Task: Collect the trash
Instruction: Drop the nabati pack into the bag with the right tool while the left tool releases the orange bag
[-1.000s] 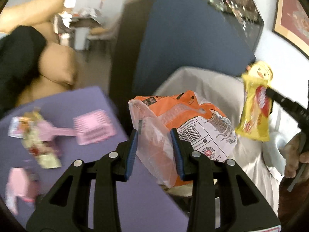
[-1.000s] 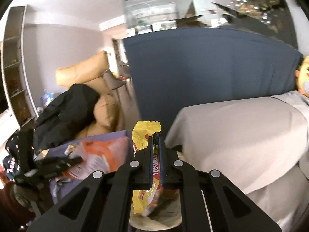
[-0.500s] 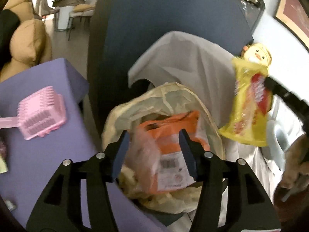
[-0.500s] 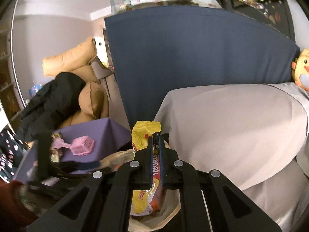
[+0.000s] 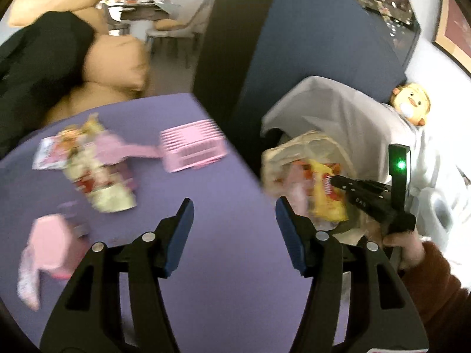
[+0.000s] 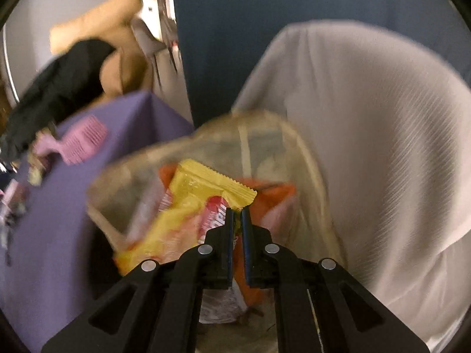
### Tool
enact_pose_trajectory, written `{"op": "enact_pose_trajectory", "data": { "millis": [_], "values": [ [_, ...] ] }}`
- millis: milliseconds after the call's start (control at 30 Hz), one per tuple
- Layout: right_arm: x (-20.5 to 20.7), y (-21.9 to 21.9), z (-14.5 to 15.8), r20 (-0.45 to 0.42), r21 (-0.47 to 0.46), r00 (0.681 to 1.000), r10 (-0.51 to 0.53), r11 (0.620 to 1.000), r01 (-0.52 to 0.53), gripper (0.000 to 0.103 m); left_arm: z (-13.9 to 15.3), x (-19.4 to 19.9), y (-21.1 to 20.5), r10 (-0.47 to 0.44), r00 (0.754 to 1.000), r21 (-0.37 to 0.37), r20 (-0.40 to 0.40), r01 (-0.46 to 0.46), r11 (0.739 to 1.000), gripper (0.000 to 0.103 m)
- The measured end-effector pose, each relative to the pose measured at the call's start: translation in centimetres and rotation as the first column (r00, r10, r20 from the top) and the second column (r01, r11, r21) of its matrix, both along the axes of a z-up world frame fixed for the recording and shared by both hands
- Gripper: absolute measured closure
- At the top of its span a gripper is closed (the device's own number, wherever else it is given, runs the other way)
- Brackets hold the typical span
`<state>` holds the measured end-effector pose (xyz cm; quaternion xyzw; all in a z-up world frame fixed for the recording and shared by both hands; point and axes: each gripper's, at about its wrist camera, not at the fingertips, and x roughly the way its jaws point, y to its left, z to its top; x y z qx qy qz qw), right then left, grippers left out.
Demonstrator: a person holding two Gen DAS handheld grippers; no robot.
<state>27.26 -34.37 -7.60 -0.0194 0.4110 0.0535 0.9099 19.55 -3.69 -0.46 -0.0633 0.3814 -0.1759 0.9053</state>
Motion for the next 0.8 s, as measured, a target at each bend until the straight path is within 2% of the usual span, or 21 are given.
{"op": "enact_pose_trajectory", "data": {
  "millis": [133,233,300,467,600,767,800],
  "values": [
    [-0.1,0.3,-0.5,-0.017,-0.033,1.0,-0.012,0.999,0.011,0.096,-0.7,-1.5,4.5,0.099,0.995,0.017,0.005,-0.099,0.995,0.048],
    [-0.2,1.1,-0.5,-0.021,-0.082,1.0,-0.003,0.997,0.001,0.096,-1.3,-2.4,7.9,0.174,0.985,-0.019,-0.005,-0.174,0.985,0.048],
    [-0.3,1.2,-0.2,-0.018,-0.068,1.0,-0.004,0.998,0.002,0.096,-1.4,-2.7,9.6,0.216,0.976,-0.042,-0.006,-0.216,0.975,0.048],
    [-1.2,0.3,2.0,-0.005,0.017,1.0,-0.013,1.0,0.013,0.095,-1.2,-3.5,12.7,0.275,0.961,-0.073,0.011,-0.274,0.959,0.048],
    [-2.6,0.9,4.6,0.037,0.009,0.999,-0.011,1.0,0.011,0.094,-1.2,-4.5,15.1,0.328,0.944,-0.092,0.025,-0.324,0.941,0.047],
    [-4.8,3.9,7.6,0.093,0.024,0.994,0.062,0.998,-0.065,0.094,-1.5,-5.9,18.8,0.402,0.915,-0.106,0.022,-0.397,0.911,0.047],
    [-5.0,4.5,7.9,0.097,0.029,0.992,0.08,0.996,-0.084,0.091,-1.5,-6.1,19.3,0.411,0.911,-0.107,0.02,-0.407,0.907,0.047]
  ]
}}
